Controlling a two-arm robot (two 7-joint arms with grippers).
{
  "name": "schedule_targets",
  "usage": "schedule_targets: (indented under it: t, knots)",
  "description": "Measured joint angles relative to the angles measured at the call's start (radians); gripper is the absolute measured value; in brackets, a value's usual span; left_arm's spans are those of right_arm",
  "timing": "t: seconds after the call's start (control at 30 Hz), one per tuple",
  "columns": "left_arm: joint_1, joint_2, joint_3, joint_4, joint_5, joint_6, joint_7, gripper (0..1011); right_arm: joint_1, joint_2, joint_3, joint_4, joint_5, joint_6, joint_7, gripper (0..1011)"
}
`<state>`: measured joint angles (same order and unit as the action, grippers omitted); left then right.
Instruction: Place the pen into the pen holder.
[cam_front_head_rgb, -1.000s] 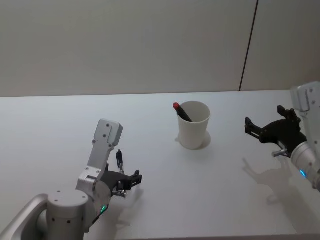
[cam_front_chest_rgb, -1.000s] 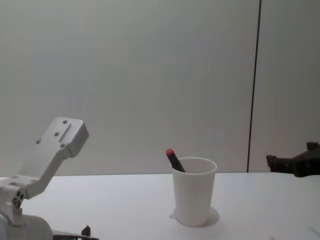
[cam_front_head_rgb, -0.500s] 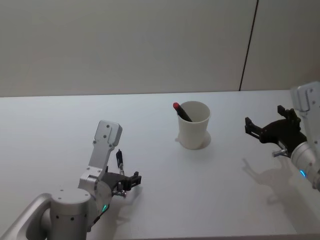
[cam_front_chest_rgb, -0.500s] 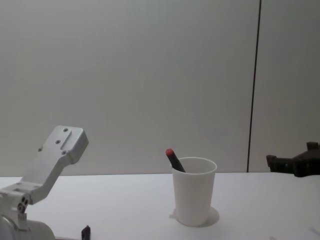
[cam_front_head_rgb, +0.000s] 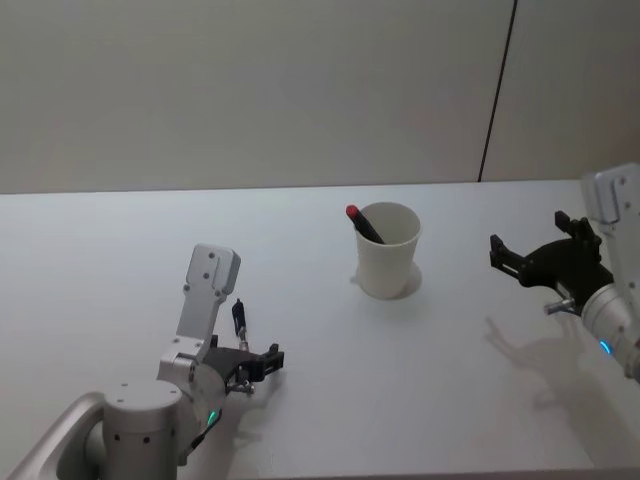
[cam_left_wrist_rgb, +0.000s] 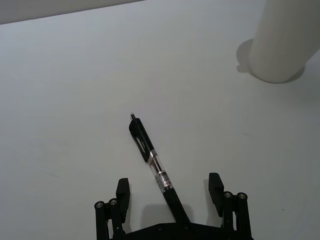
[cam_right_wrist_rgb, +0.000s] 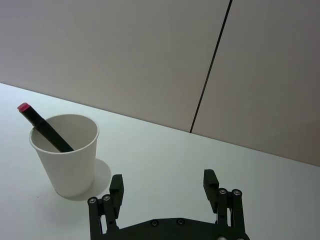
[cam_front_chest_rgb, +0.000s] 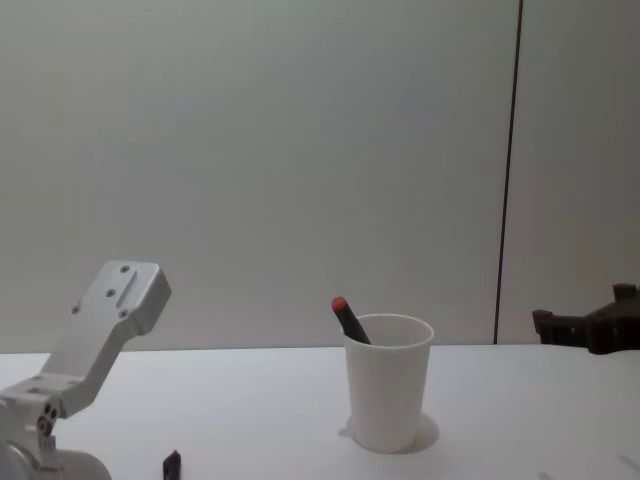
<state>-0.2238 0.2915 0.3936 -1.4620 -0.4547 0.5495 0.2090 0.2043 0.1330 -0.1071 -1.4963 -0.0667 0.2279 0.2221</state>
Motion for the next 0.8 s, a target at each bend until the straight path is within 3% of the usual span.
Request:
schedule_targets:
  t: [0.27, 0.8]
  knots:
    - [-0.001, -0.006, -0.004, 0.01, -0.003, -0.003, 0.0, 895, 0.0, 0.0, 0.0, 0.0, 0.0, 0.0, 0.0, 1001]
    - [-0.003, -0.012, -0.009, 0.011, 0.011, 0.052, -0.004, 371, 0.0, 0.0, 0.0, 0.0, 0.0, 0.0, 0.0, 1001]
